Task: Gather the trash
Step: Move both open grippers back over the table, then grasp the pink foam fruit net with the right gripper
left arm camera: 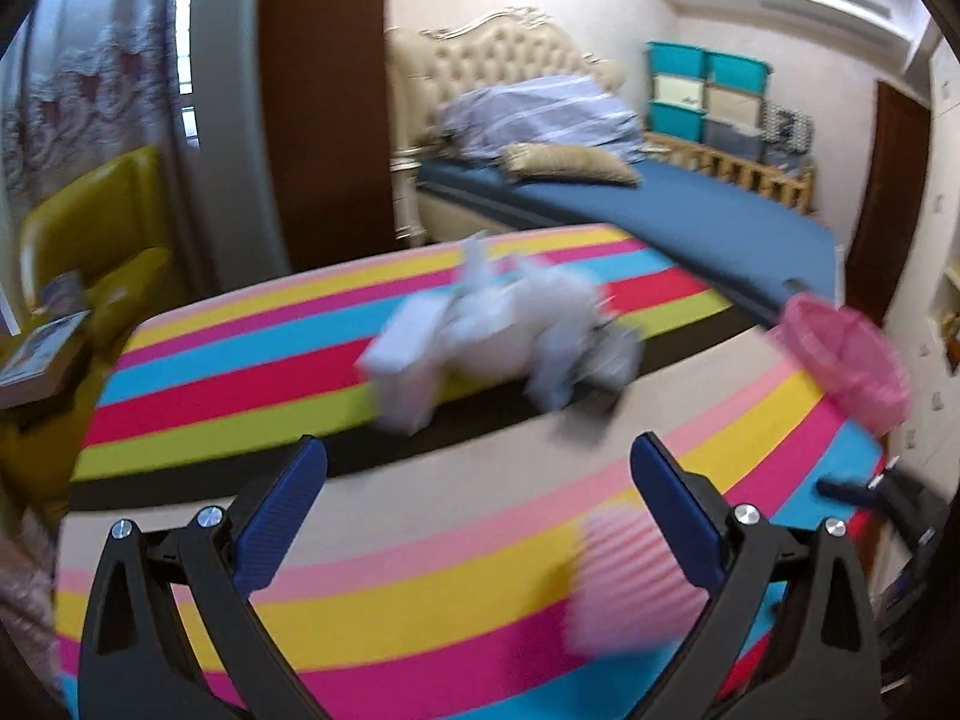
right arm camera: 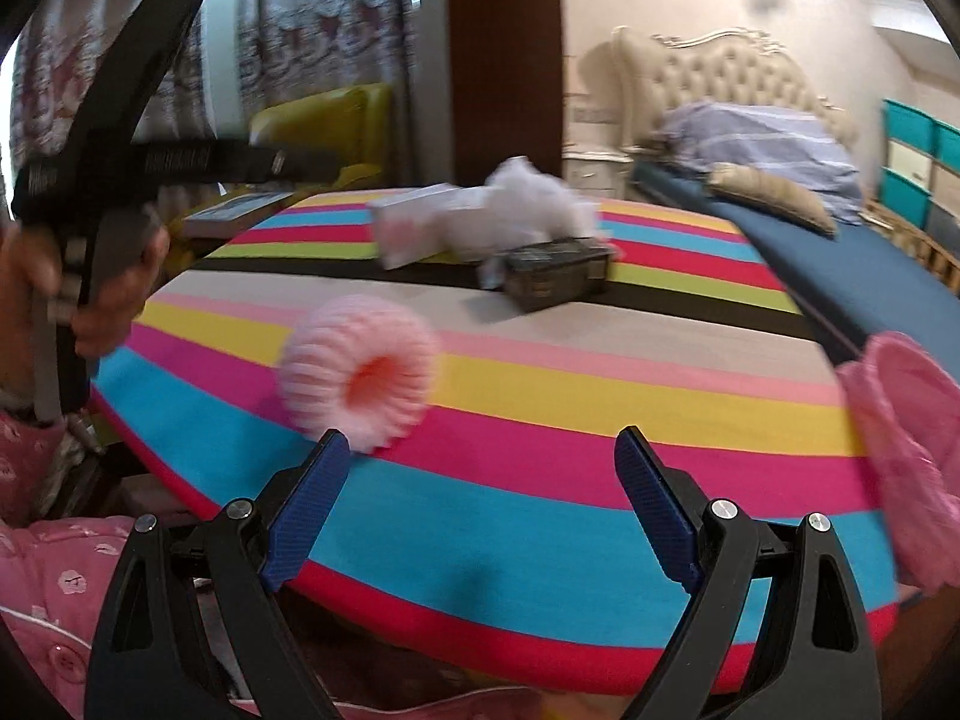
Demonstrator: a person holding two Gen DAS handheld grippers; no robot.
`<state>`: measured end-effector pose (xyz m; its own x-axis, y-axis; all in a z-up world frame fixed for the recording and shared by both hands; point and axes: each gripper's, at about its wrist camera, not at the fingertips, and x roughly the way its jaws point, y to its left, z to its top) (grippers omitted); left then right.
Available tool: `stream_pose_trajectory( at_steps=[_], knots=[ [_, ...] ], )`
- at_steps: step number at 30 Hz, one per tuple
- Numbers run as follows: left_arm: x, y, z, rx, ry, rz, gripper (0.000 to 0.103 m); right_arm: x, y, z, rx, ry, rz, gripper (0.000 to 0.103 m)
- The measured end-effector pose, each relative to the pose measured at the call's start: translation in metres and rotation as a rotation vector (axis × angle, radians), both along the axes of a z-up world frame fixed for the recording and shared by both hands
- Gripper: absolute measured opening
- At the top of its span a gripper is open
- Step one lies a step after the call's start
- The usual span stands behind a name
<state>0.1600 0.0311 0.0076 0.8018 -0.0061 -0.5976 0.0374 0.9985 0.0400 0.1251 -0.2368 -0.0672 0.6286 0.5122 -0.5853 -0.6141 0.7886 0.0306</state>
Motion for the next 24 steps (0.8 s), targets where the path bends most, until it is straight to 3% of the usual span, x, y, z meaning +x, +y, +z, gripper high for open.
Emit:
stream_pose_trajectory(
  at_steps=[5,8,13,19,24],
  knots=[
    [-0.03,0.047,-0.028,0.038,0.031,0.082,0.098,-0.006,0.039,0.003,-0.052,-0.025,0.075,0.085],
    [-0.041,0.066,-0.045,0.023,0.063,0.107,0.098,0.002,0.054,0.001,-0.089,0.002,0.113,0.085],
    [-0.047,0.076,-0.061,-0.01,0.09,0.113,0.098,0.016,0.063,-0.004,-0.107,0.032,0.097,0.085],
    [-0.045,0.063,-0.069,0.026,0.094,0.088,0.098,0.011,0.067,-0.007,-0.076,0.045,0.086,0.085],
    [-0.037,0.057,-0.072,0.018,0.092,0.078,0.098,0.01,0.072,-0.015,-0.083,0.047,0.1,0.058]
  ],
)
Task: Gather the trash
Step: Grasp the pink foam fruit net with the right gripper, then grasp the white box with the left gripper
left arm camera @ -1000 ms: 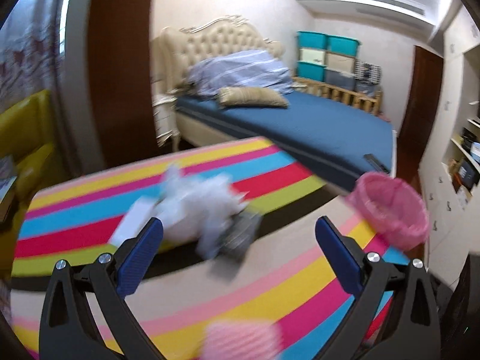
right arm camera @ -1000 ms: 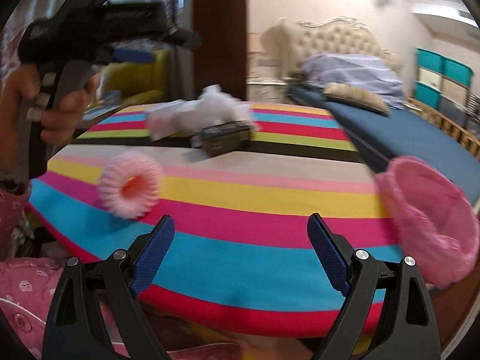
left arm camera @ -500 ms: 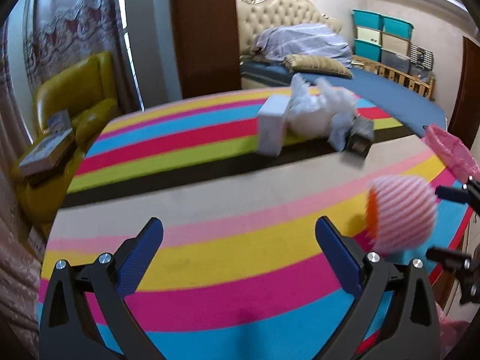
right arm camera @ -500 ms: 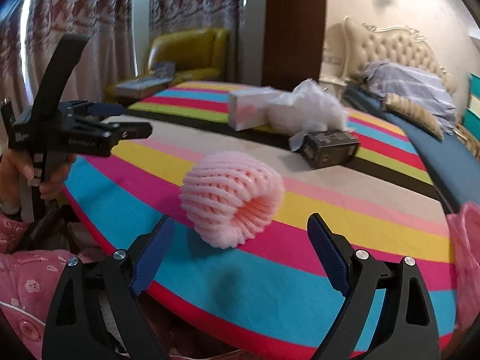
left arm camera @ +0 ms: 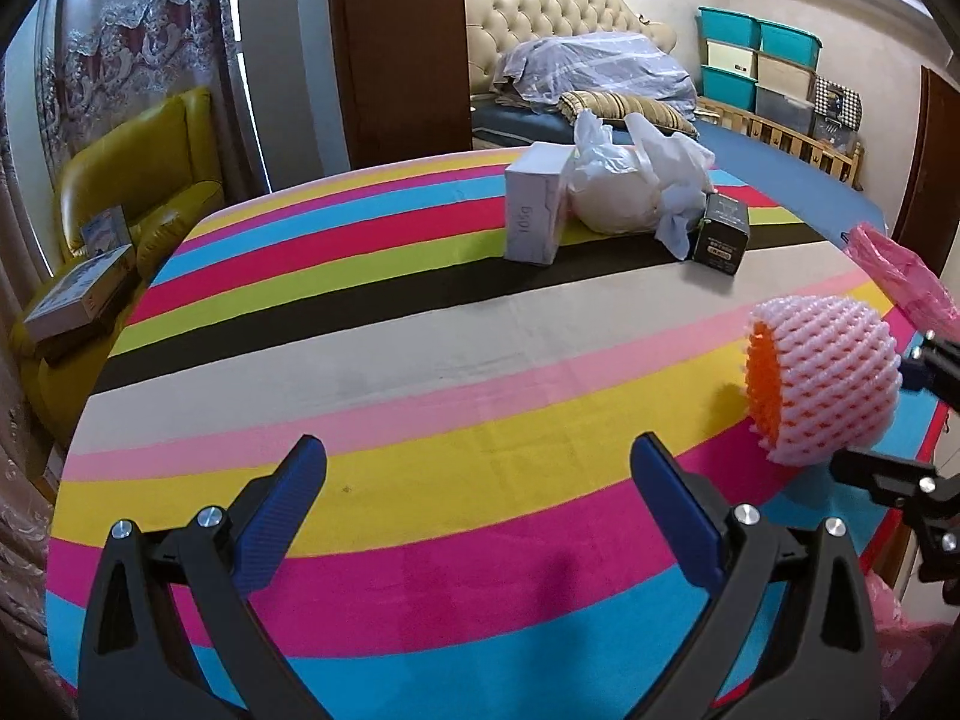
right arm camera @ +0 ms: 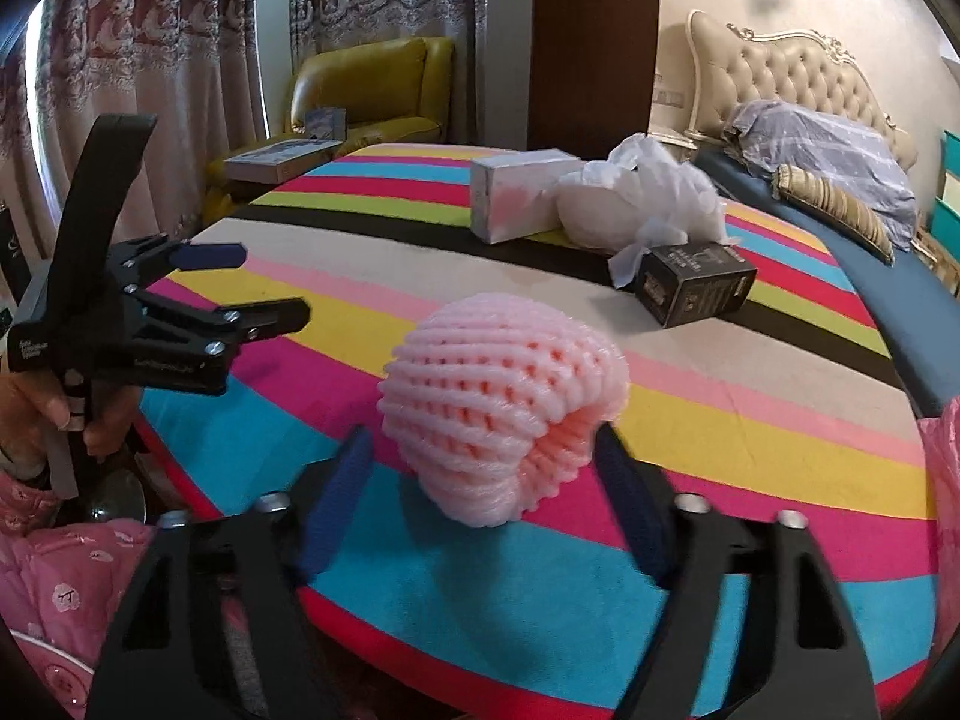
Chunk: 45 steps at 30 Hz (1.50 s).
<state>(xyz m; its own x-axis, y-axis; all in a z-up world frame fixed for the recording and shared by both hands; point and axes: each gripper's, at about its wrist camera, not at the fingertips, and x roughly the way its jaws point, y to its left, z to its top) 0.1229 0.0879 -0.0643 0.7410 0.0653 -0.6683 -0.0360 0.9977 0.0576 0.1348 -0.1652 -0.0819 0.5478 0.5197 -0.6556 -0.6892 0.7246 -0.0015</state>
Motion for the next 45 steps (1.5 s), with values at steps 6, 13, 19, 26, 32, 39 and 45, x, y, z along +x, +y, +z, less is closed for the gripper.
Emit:
stream_pose_trajectory(
  at_steps=[6,13,19,26,32,39,45],
  knots=[
    [0.026,-0.006,0.003,0.012,-0.005,-0.011,0.098,-0.003,-0.002,0.007,0.031,-0.102,-0.008,0.022],
    [0.09,-0.012,0.01,0.001,-0.005,-0.022,0.098,0.006,-0.021,0.015,0.064,-0.158,-0.09,0.021],
    [0.153,-0.026,0.005,0.066,0.004,-0.035,0.098,0.014,-0.036,0.013,0.078,-0.147,-0.126,0.021],
    [0.205,-0.039,0.001,0.118,0.002,-0.04,0.064,0.017,-0.041,0.011,0.087,-0.138,-0.138,0.021],
    [0.184,-0.041,0.002,0.087,-0.02,-0.035,0.033,0.015,-0.046,0.013,0.095,-0.147,-0.147,0.021],
    [0.102,-0.042,0.009,0.051,-0.075,-0.032,0.032,0.009,-0.043,0.013,0.11,-0.143,-0.133,0.021],
    [0.047,-0.048,0.011,-0.002,-0.079,-0.058,0.032,0.003,-0.04,0.014,0.105,-0.154,-0.123,0.021]
  ],
)
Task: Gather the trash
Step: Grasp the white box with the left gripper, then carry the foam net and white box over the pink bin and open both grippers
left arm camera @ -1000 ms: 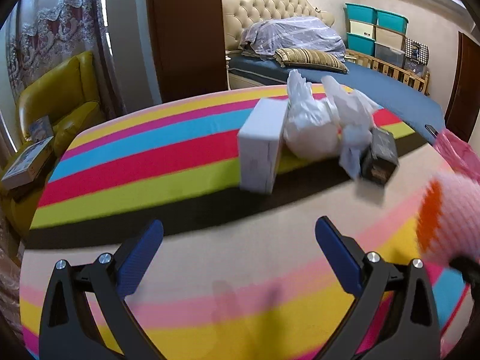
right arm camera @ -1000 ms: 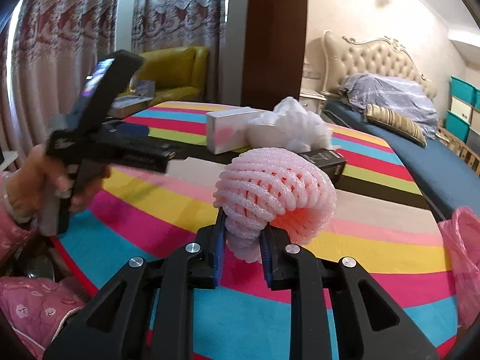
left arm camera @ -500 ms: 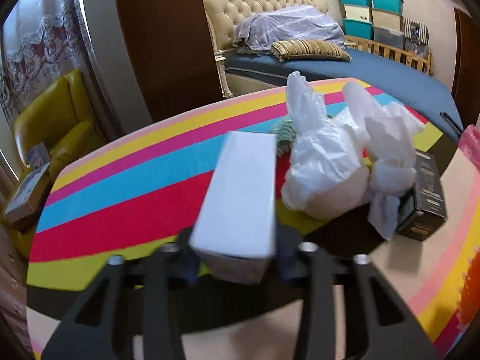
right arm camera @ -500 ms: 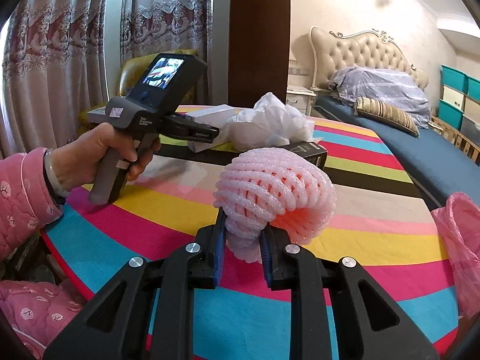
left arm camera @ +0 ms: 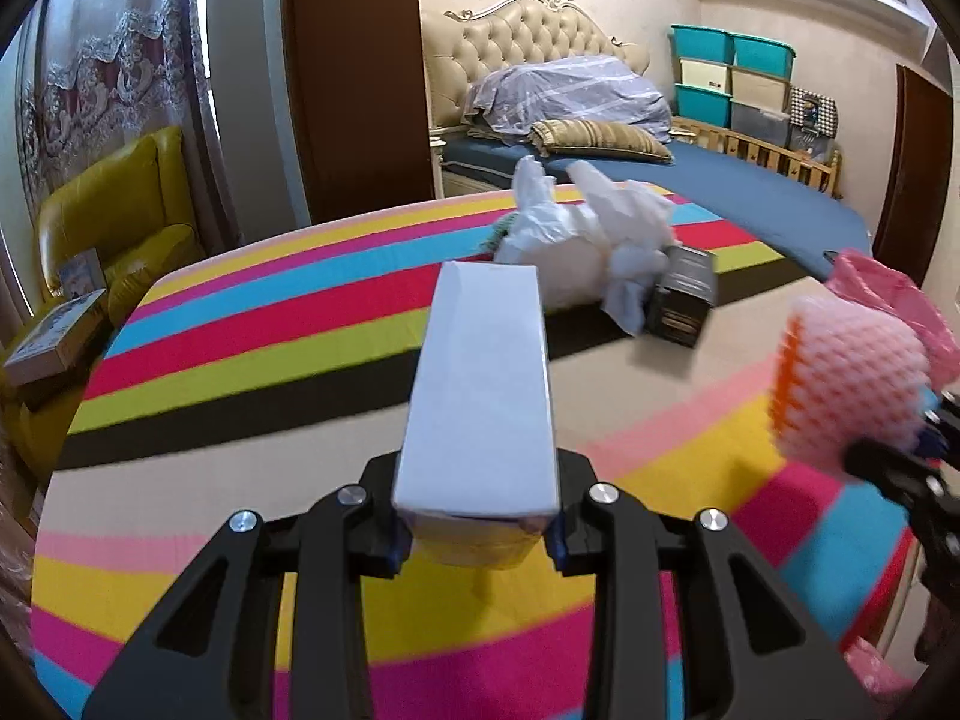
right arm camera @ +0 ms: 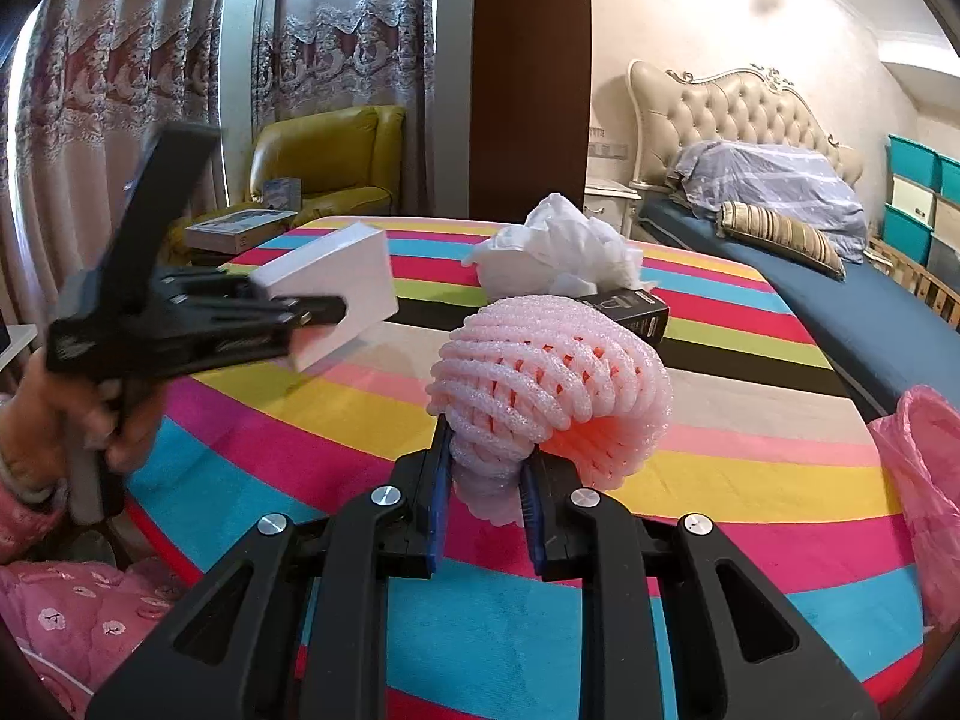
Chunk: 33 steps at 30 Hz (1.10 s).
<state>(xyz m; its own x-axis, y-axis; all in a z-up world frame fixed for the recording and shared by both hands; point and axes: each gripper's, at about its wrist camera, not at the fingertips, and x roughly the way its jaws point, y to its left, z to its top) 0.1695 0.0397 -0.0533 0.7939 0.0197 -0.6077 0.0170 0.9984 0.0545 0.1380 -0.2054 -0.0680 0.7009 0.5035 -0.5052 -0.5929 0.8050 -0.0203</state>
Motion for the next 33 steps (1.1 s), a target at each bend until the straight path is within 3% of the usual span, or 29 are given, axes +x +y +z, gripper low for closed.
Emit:
stream_pose_trajectory(
  at_steps=[11,33],
  knots=[
    [-0.047,-0.038,0.006,-0.002,-0.039,-0.067,0.033,-0.004,-0.013,0.007,0.013,-0.021,-0.042,0.021],
    [-0.036,-0.095,0.016,0.058,-0.039,-0.209,0.033,0.005,-0.085,0.013,0.063,-0.04,-0.189,0.021]
  ],
)
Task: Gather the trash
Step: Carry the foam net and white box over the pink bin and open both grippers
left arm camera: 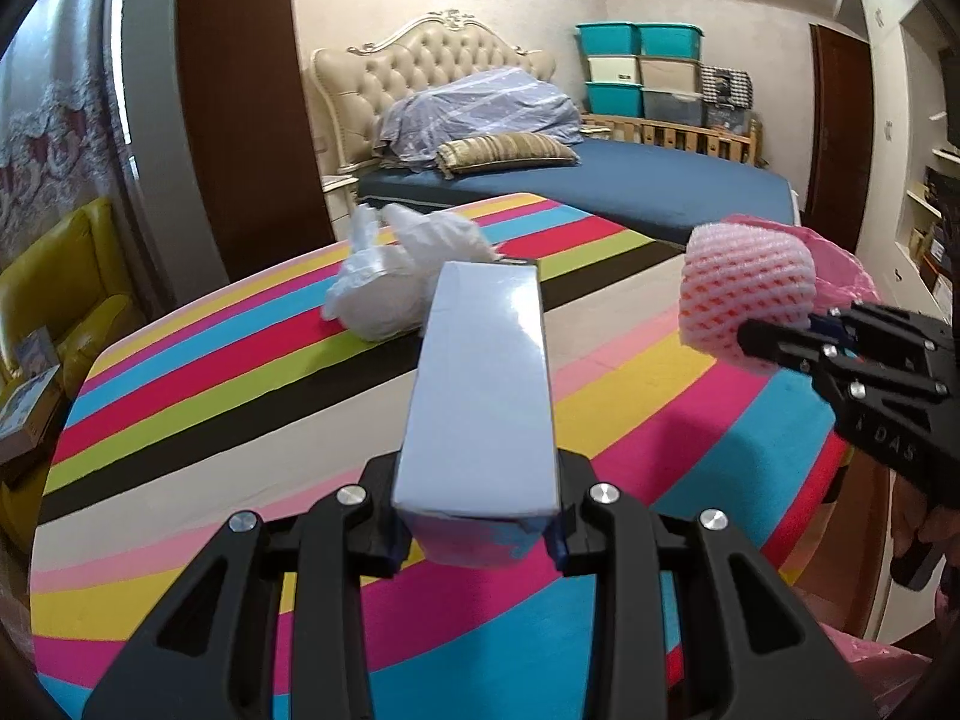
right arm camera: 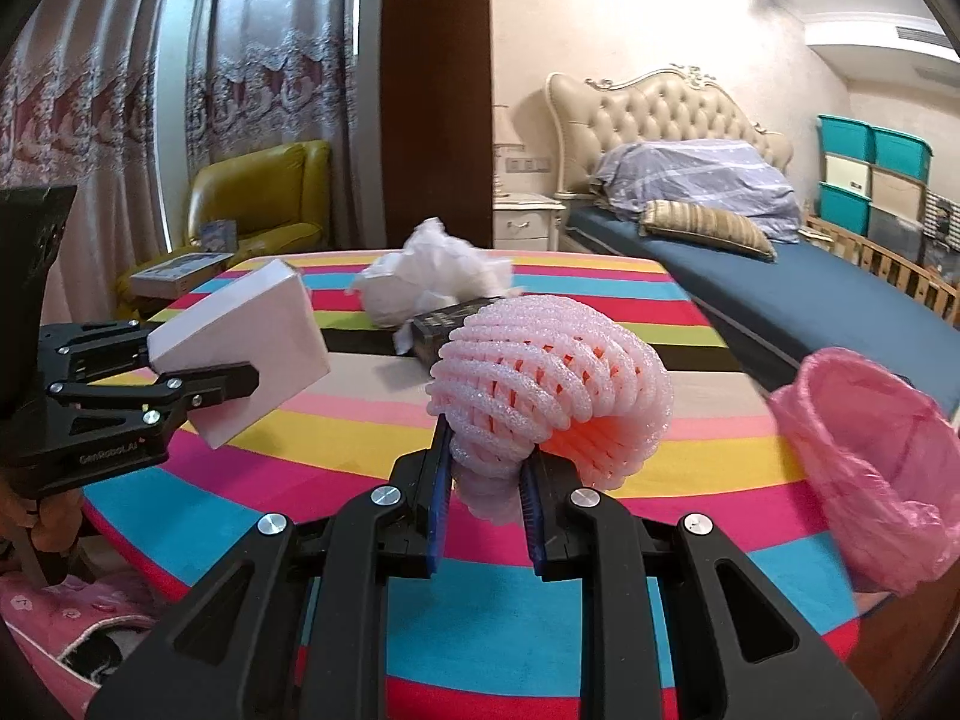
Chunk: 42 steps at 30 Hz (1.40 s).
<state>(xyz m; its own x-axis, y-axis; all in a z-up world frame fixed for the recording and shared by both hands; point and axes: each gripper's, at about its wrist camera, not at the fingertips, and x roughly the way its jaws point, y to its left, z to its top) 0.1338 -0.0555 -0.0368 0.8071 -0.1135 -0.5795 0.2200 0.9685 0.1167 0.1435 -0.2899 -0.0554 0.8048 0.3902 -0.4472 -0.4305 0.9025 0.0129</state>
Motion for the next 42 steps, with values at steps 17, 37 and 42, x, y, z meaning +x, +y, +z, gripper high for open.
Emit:
stream_pose_trajectory(
  at_steps=[17,37,42],
  knots=[
    [0.038,-0.101,0.008,-0.014,0.018,-0.234,0.033,0.009,-0.114,0.015,-0.014,-0.035,-0.234,0.021],
    [0.139,-0.237,0.022,-0.086,0.065,-0.439,0.033,0.079,-0.238,-0.013,-0.029,0.064,-0.389,0.023],
    [0.159,-0.262,0.017,-0.069,0.081,-0.452,0.033,0.093,-0.251,-0.031,-0.023,0.122,-0.41,0.046]
  ],
)
